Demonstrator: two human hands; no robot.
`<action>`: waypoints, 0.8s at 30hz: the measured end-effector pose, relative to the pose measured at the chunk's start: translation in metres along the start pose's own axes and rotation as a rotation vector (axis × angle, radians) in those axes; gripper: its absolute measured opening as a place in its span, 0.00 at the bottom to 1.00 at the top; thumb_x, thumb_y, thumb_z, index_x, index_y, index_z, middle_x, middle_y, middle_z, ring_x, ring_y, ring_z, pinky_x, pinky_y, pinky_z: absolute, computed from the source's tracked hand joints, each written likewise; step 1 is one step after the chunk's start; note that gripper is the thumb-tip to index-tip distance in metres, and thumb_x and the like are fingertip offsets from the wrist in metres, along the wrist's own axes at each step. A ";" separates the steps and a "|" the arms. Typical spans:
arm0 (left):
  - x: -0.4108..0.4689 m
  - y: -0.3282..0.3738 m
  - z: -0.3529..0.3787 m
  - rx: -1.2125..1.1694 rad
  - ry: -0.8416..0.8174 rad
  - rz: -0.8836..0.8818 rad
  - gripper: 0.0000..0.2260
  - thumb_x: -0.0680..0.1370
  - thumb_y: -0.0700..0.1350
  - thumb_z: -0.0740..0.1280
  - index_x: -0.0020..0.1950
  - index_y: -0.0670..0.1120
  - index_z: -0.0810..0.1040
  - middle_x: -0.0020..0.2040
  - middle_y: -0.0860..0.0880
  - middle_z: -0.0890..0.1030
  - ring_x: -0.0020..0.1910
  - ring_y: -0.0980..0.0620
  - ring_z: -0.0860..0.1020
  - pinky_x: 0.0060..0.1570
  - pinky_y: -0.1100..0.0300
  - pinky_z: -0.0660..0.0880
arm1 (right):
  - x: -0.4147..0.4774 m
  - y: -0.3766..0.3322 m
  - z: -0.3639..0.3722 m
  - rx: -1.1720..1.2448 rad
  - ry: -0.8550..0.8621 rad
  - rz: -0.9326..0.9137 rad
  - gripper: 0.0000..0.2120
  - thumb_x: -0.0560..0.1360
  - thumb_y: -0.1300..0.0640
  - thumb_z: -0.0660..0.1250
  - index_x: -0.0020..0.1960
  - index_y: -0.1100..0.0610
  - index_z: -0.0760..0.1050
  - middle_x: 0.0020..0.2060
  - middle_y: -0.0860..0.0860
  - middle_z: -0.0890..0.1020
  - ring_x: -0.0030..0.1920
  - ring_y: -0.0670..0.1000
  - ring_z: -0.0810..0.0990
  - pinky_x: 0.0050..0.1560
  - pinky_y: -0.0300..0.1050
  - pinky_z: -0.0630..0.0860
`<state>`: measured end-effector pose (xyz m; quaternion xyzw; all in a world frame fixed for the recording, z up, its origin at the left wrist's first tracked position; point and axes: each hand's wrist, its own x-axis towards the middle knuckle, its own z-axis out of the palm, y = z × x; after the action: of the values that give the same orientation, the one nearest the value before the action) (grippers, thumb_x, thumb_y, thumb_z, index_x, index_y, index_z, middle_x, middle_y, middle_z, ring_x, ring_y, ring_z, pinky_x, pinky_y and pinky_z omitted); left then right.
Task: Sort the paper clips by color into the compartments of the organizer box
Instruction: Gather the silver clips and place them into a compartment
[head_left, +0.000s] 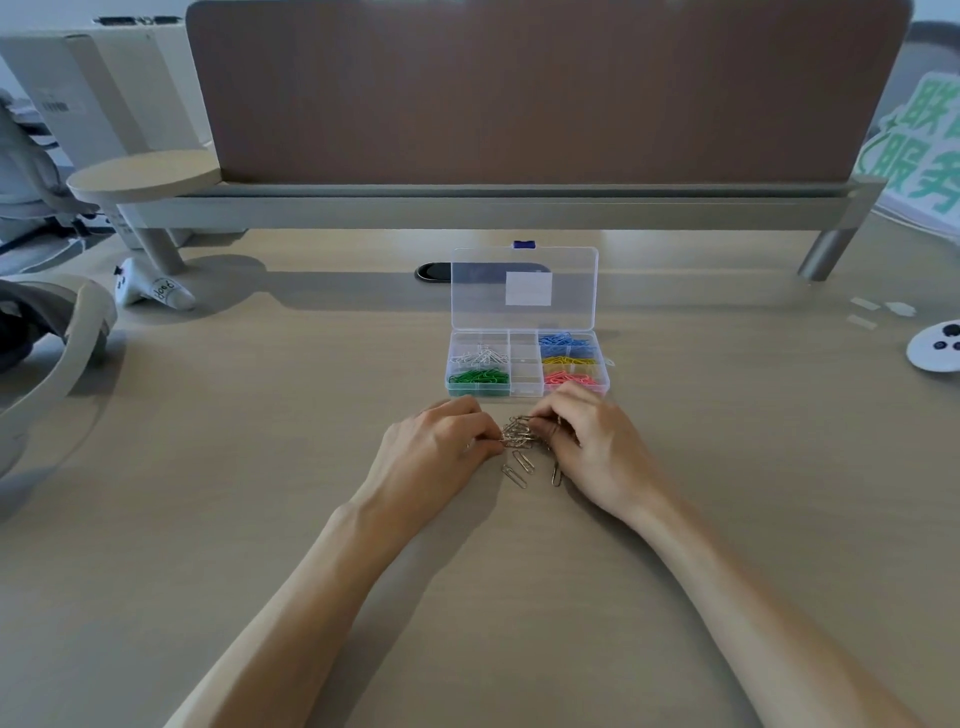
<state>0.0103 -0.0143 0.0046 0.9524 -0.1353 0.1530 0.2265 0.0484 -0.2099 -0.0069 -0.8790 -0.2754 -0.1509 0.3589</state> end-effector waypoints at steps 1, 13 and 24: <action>0.001 0.000 0.001 0.019 0.003 0.029 0.04 0.77 0.51 0.68 0.45 0.53 0.81 0.45 0.59 0.78 0.47 0.59 0.75 0.37 0.56 0.75 | 0.000 0.000 -0.001 0.015 0.017 0.015 0.02 0.76 0.59 0.69 0.45 0.55 0.79 0.40 0.46 0.77 0.41 0.45 0.75 0.41 0.39 0.70; 0.005 -0.007 -0.001 -0.098 0.068 -0.049 0.03 0.78 0.50 0.67 0.43 0.55 0.78 0.43 0.62 0.77 0.40 0.66 0.72 0.34 0.65 0.66 | 0.001 0.000 -0.003 0.084 0.135 0.063 0.02 0.75 0.60 0.70 0.43 0.56 0.79 0.38 0.45 0.76 0.33 0.41 0.72 0.35 0.32 0.66; 0.071 -0.024 -0.015 -0.243 0.249 -0.263 0.02 0.74 0.52 0.72 0.43 0.56 0.84 0.42 0.58 0.83 0.36 0.57 0.74 0.39 0.58 0.73 | 0.067 0.003 0.000 -0.114 0.137 0.125 0.07 0.78 0.54 0.66 0.44 0.55 0.78 0.40 0.46 0.75 0.43 0.51 0.75 0.43 0.45 0.69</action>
<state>0.0794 0.0004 0.0331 0.9013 0.0016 0.2213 0.3725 0.1042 -0.1859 0.0227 -0.9010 -0.1859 -0.2035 0.3349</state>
